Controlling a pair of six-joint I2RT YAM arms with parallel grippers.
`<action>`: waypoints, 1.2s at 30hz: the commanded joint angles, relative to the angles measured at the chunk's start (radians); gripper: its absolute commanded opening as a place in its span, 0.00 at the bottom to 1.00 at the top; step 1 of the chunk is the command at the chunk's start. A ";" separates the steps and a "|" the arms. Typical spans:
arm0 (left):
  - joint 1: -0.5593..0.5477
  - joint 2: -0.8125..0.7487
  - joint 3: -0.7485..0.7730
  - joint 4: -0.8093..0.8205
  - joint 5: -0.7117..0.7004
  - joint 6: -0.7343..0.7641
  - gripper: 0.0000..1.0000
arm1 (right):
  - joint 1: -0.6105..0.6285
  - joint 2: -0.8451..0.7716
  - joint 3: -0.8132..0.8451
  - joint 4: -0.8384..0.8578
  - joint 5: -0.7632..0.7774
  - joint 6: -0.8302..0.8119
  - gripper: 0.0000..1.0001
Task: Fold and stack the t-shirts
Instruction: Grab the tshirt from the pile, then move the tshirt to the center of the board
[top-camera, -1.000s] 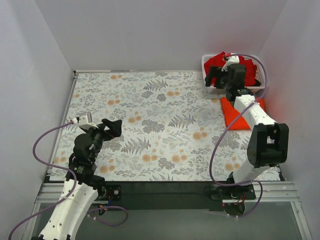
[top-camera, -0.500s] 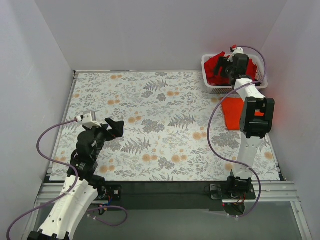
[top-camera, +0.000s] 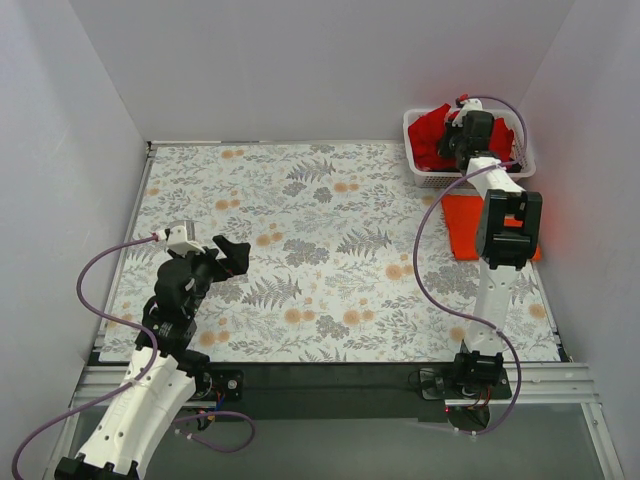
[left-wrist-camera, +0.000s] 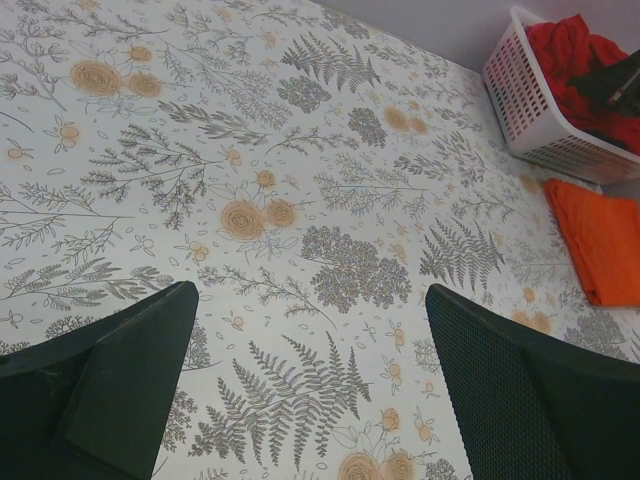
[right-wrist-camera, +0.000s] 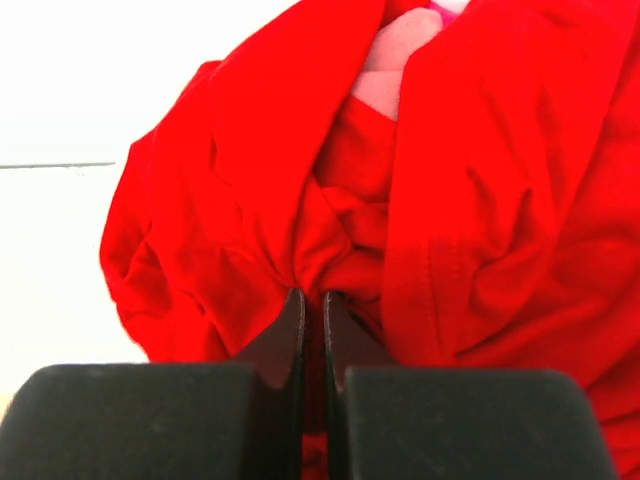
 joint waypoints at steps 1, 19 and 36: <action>-0.006 -0.006 0.036 0.007 0.008 0.020 0.98 | 0.014 -0.115 -0.032 0.031 -0.053 -0.025 0.01; -0.013 -0.107 0.036 -0.014 -0.009 0.019 0.98 | 0.495 -0.633 -0.153 -0.016 0.053 -0.114 0.01; -0.017 -0.118 0.048 -0.050 -0.030 0.000 0.98 | 0.866 -0.561 -0.255 -0.203 0.120 -0.082 0.80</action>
